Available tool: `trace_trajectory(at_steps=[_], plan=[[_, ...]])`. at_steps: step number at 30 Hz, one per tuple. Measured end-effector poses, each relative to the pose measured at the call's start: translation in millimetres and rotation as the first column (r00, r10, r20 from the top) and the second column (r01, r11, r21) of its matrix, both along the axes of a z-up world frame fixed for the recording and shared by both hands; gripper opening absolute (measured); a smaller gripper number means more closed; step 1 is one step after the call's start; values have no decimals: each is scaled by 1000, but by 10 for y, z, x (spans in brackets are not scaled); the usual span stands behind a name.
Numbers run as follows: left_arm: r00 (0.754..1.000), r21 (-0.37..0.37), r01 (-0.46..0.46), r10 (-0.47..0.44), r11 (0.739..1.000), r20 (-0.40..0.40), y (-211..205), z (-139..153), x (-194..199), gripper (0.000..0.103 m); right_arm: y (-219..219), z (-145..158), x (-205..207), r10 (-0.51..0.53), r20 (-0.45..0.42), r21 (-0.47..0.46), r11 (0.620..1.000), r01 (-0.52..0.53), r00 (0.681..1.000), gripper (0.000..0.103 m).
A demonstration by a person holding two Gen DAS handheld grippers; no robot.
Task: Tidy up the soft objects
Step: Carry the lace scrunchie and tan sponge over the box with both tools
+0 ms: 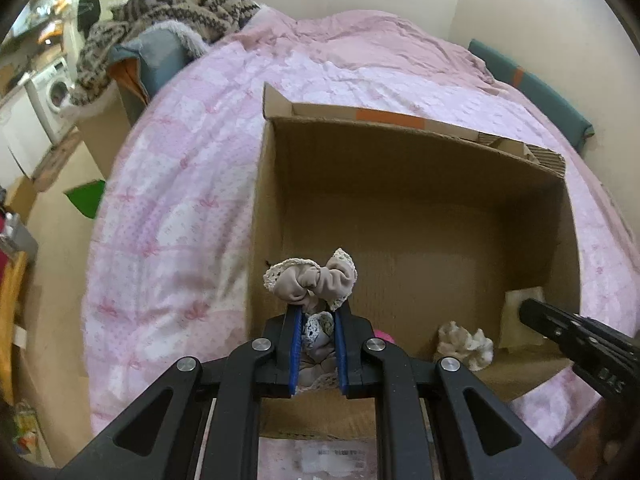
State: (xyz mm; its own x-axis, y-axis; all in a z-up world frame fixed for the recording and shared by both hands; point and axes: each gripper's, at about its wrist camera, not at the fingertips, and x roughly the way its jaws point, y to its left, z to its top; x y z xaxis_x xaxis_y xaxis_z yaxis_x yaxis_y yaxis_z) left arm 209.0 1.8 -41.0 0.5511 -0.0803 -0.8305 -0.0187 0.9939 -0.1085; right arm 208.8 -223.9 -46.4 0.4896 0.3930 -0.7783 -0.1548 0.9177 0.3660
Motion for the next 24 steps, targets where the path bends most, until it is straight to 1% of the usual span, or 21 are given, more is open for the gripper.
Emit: trace_trajectory(at_steps=[3,5,6,9,15,21,24], plan=[[1000,8,17,-17,1000,4,-13,-16,-8,13,22,-26,32,5,-10,2,1000,-5,1000,10],[999,53,25,-26,998,20,-39,-11,-21,13,33,-36,30,11,-16,1,1000,-11,1000,10],[999,62,28,-29,998,21,-47,-15,-18,13,44,-42,31,15,-19,-1,1000,-15,1000,10],[999,33,34,-34,999,2,-55,-42,-1,13,71,-62,26,24,-28,-13,1000,-25,999,10],[999,37,46,-46,998,-4,-104,-60,-7,13,70,-102,20,27,-48,-32,999,-28,998,10],[999,27,49,-49,998,-12,-120,-67,-4,13,53,-113,24,19,-60,-18,1000,-21,998,11],[998,25,53,-53,998,-23,-126,-84,-6,16,42,-119,26,19,-64,-11,1000,-20,998,12]])
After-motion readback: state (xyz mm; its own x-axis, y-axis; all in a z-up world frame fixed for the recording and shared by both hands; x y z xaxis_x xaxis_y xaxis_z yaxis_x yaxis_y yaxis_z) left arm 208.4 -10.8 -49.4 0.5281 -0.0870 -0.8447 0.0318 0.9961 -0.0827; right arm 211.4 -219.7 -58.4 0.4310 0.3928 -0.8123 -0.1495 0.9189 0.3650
